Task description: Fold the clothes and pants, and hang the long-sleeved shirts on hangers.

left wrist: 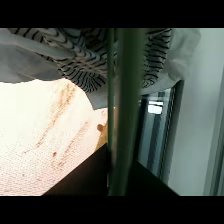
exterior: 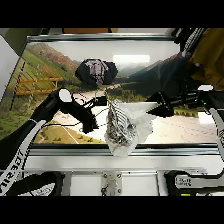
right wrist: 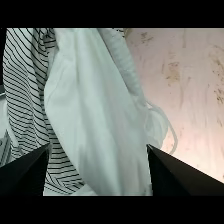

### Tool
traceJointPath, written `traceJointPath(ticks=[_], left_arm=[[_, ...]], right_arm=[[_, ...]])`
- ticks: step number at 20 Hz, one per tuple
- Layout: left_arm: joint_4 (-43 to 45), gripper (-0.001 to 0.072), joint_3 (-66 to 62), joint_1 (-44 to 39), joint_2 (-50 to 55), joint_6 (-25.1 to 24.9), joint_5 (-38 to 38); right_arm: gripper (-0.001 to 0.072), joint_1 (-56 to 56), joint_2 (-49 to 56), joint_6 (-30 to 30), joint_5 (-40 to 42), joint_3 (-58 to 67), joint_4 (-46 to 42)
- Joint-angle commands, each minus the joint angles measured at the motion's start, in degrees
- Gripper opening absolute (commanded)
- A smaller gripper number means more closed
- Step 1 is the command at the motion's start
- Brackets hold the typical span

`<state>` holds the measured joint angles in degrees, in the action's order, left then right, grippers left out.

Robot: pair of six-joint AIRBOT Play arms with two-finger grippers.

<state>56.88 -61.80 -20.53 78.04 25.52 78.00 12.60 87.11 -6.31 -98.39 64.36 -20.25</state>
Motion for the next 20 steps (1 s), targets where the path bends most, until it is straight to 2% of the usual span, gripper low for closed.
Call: traceJointPath(ticks=[1,20], left_arm=[[-0.04,0.0011,0.15,0.04,0.07,-0.02,-0.04],[0.00,0.0012,0.13,0.04,0.07,-0.02,-0.22]], right_arm=[[0.0657,-1.86,0.66,-1.05,0.90,-0.02,0.17],[0.0657,-5.20,0.66,-1.03,2.58,-0.02,-0.04]])
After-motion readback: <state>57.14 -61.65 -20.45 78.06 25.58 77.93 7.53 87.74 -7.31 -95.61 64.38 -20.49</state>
